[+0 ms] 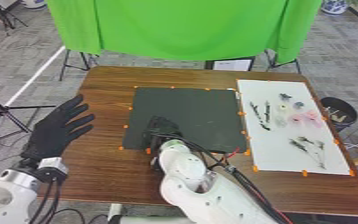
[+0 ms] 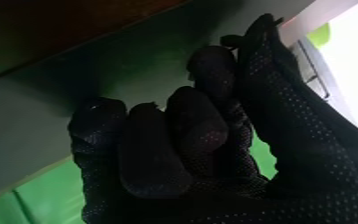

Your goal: Arrange flowers

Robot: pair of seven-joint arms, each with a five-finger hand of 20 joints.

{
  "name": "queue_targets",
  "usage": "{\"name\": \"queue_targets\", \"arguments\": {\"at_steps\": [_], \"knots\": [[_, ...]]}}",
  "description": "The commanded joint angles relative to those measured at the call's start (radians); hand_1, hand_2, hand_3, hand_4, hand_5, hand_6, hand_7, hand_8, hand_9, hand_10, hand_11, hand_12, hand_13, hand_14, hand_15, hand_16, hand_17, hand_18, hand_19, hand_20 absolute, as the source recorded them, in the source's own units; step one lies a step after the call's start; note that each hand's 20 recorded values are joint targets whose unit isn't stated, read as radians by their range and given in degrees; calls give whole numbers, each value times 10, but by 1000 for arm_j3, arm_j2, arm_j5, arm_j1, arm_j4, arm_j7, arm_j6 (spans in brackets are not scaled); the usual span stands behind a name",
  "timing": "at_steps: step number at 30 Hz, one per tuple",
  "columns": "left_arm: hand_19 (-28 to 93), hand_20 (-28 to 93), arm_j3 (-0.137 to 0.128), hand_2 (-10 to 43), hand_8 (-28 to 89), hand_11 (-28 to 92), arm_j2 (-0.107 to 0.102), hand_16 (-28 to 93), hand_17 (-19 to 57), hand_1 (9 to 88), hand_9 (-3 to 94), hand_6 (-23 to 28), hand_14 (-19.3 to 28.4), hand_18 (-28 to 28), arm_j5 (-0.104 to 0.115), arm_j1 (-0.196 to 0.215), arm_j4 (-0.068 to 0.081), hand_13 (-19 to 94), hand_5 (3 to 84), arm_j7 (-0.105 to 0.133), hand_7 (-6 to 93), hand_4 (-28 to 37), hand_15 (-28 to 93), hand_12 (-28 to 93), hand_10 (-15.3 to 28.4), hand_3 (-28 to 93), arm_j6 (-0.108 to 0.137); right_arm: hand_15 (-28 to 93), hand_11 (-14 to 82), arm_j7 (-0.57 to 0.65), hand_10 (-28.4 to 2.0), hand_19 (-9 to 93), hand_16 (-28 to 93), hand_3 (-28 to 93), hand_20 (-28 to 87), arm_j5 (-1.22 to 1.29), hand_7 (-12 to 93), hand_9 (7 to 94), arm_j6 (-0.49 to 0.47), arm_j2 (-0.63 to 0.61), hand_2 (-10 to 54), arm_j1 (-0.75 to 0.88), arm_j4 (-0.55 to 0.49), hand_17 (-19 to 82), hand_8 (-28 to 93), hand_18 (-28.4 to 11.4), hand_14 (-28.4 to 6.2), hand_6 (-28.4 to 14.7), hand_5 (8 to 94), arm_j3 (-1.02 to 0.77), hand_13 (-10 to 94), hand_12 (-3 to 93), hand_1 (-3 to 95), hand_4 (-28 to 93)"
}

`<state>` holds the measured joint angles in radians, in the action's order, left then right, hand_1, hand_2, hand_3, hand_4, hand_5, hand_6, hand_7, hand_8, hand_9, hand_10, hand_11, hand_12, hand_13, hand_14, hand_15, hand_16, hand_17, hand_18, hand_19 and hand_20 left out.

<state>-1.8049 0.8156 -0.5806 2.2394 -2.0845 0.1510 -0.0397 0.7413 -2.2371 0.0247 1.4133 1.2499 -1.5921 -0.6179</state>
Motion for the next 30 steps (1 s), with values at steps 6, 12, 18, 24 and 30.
{"name": "queue_targets", "arguments": {"at_steps": [6,12,18,24,30], "knots": [[324,91,16,-56,-100,133,-8,12,-108,233,206,36,152,189,6,-24,15,159,244,-23,161,-283,263,180,105,698,-19,897,680,-3,-88,932,404,927,458,6,655,769,-14,18,-64,27,14,366,253,-213,-89,6,627,-7,748,652,297,-88],[324,91,12,-56,-100,133,-7,12,-108,233,206,35,151,189,6,-16,13,159,243,-24,162,-283,263,181,106,697,-17,888,703,5,-95,930,409,896,444,1,642,752,-67,20,-84,34,16,354,242,-215,-93,6,620,-20,735,583,293,-129],[324,91,7,-55,-100,130,1,12,-108,233,205,35,152,189,4,-6,11,159,243,-21,161,-283,261,181,104,698,-16,885,700,5,-100,924,409,859,442,-2,632,745,-84,17,-74,30,8,345,239,-216,-99,-2,610,-31,727,580,250,-154],[323,91,-18,-56,-100,128,21,12,-108,233,205,35,152,189,-1,36,-8,159,243,-4,161,-283,263,183,104,699,-2,882,694,-1,-103,920,412,856,445,7,669,742,-115,-2,-75,16,-29,340,-108,-219,-103,-25,619,-43,718,585,154,-203],[323,91,-53,-55,-99,130,60,12,-108,232,205,35,152,188,-9,102,-37,159,242,23,160,-283,263,184,105,699,20,880,687,-53,-113,908,410,828,443,-31,660,721,-149,-56,-83,-26,-92,326,-139,-221,-107,-34,605,-63,699,588,120,-220]]}}
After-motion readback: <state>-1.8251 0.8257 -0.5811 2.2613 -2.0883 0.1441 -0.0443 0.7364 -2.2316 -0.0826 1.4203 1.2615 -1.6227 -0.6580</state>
